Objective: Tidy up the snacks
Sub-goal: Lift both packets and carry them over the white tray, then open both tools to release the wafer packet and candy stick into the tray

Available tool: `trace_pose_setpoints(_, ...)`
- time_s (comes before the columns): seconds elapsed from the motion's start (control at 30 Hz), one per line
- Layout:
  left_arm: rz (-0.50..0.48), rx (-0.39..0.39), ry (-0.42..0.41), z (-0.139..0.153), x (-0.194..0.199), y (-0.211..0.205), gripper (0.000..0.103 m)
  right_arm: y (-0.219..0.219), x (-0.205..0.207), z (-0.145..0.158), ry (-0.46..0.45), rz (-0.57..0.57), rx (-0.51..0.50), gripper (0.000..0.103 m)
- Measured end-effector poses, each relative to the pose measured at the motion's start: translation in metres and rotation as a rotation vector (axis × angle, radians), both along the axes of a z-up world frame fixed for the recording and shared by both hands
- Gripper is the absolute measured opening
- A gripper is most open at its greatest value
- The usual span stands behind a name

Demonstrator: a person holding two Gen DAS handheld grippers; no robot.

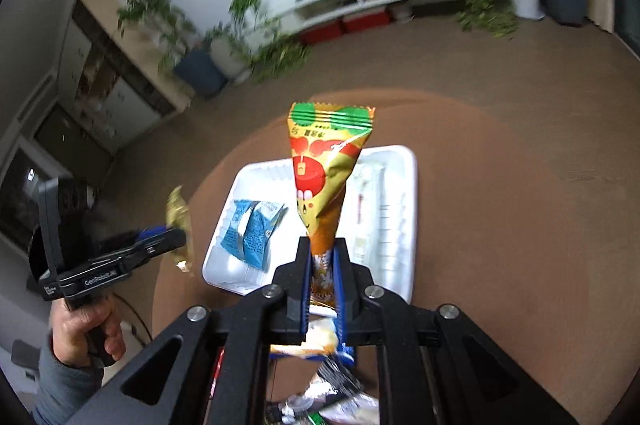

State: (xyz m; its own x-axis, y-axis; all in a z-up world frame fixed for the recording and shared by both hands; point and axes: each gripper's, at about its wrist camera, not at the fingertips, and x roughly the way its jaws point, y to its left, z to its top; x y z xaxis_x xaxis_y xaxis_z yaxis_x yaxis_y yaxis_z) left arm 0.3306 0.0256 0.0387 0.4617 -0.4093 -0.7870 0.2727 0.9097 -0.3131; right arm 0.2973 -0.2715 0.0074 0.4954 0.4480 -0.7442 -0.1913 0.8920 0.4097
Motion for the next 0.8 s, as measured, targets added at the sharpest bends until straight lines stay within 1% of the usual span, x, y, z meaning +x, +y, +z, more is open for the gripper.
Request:
trace_pose_setpoints(0.1, -0.005, 0.041, 0.037, -0.018, 0.026, -0.024, 0.029, 0.018, 0.016, -0.02, 0.046, 0.034, -0.032, 0.011)
trace_pose_setpoints(0.2, 0.003, 0.078, 0.071, -0.037, 0.039, -0.036, 0.029, 0.032, 0.028, -0.04, 0.086, 0.065, -0.058, 0.011)
trace_pose_setpoints(0.33, 0.013, 0.123, 0.106, -0.064, 0.051, -0.048, 0.029, 0.037, 0.04, -0.058, 0.125, 0.072, -0.08, 0.011)
trace_pose_setpoints(0.5, 0.023, 0.144, 0.117, -0.077, 0.058, -0.057, 0.029, 0.042, 0.052, -0.073, 0.167, 0.078, -0.104, 0.011)
trace_pose_setpoints(0.53, 0.021, 0.151, 0.116, -0.078, 0.055, -0.051, 0.029, 0.043, 0.054, -0.077, 0.174, 0.082, -0.115, 0.011)
trace_pose_setpoints(0.63, 0.015, 0.16, 0.122, -0.083, 0.055, -0.057, 0.029, 0.051, 0.057, -0.084, 0.19, 0.084, -0.143, 0.011)
trace_pose_setpoints(0.8, 0.002, 0.182, 0.134, -0.095, 0.059, -0.058, 0.029, 0.05, 0.06, -0.097, 0.205, 0.074, -0.157, 0.011)
